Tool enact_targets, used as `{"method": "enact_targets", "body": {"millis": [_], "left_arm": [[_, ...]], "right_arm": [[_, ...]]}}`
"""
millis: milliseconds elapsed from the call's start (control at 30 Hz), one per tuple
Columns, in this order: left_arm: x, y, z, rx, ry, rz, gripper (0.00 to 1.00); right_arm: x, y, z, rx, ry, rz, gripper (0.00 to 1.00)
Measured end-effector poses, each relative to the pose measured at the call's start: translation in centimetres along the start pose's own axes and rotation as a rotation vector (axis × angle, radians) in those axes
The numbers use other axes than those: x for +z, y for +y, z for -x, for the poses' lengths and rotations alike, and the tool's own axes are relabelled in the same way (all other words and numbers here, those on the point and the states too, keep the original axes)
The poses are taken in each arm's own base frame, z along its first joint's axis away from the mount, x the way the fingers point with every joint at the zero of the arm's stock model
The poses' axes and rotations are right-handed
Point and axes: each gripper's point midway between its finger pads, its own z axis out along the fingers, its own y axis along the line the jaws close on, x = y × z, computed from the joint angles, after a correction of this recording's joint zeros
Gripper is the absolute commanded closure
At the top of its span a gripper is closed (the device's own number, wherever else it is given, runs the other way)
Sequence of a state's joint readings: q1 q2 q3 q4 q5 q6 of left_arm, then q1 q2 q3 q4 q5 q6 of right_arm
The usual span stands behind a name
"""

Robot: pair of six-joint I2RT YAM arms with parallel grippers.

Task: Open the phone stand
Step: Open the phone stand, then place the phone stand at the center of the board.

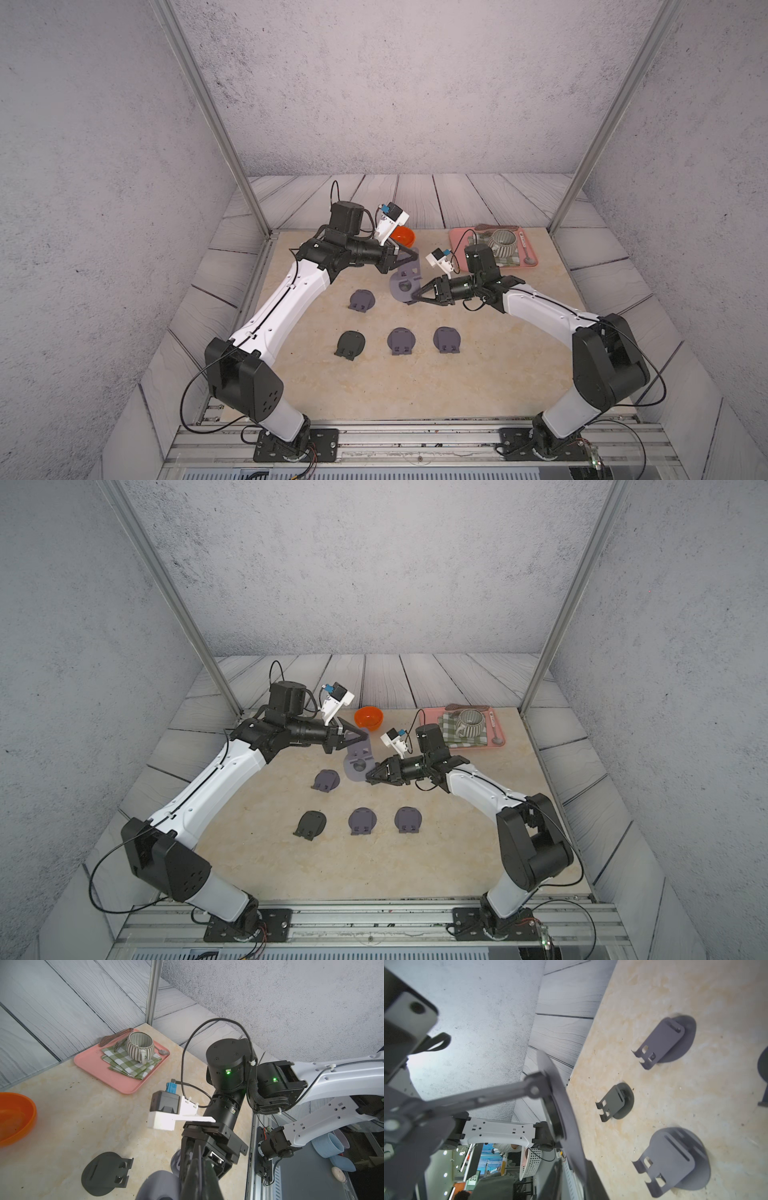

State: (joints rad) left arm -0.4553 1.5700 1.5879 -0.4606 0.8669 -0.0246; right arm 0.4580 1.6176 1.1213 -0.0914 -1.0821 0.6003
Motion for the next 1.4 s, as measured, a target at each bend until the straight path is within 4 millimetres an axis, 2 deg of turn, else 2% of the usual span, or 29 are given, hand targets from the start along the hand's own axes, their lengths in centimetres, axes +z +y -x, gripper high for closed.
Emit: {"method": "enact_targets", "body": {"millis": [133,233,300,400,567,700,1000,1200,1267,1367,1400], "left_arm": [[0.1,0.9,0.5,0.033,-0.023,0.043,1.00],[0.5,1.6,0.8,0.041,-0.035,0.051,1.00],[1.4,2.3,0.9,0.036,-0.043,0.042,1.00],[3.6,4.1,1.0,0.002,-0.048,0.008,1.00],[9.2,8.3,0.4,-0.064,-0.018,-0.075,1.00],[13.7,10.7,-1.2,-0.095,0.030,-0.137,1.00],[21.2,12.2,-5.8,-0.136,0.118,-0.255,1.00],[24.7,12.5,-10.2,-0.200,0.182,-0.313,1.00],[24.9,12.1,-10.6,-0.223,0.193,-0.338,1.00],[24.8,11.7,-10.1,-0.212,0.189,-0.349,0.99],[24.8,11.8,-10.1,-0.208,0.188,-0.347,0.95]], "right_arm": [[-2.0,-1.1,0.7,0.029,-0.031,-0.038,0.72],[-5.2,-2.7,2.1,0.062,-0.110,-0.101,0.71],[-7.5,-3.3,2.9,0.067,-0.174,-0.154,0.71],[-10.0,-2.9,3.1,0.046,-0.250,-0.212,0.70],[-11.7,-2.4,1.4,0.031,-0.309,-0.280,0.70],[-13.2,-3.2,0.3,0.062,-0.349,-0.332,0.70],[-15.4,-4.8,-1.1,0.128,-0.404,-0.411,0.70],[-16.2,-5.2,-1.6,0.149,-0.424,-0.436,0.70],[-16.3,-5.4,-1.8,0.156,-0.424,-0.439,0.70],[-16.2,-5.8,-1.9,0.168,-0.421,-0.440,0.70],[-16.2,-6.0,-1.9,0.172,-0.420,-0.440,0.70]]}}
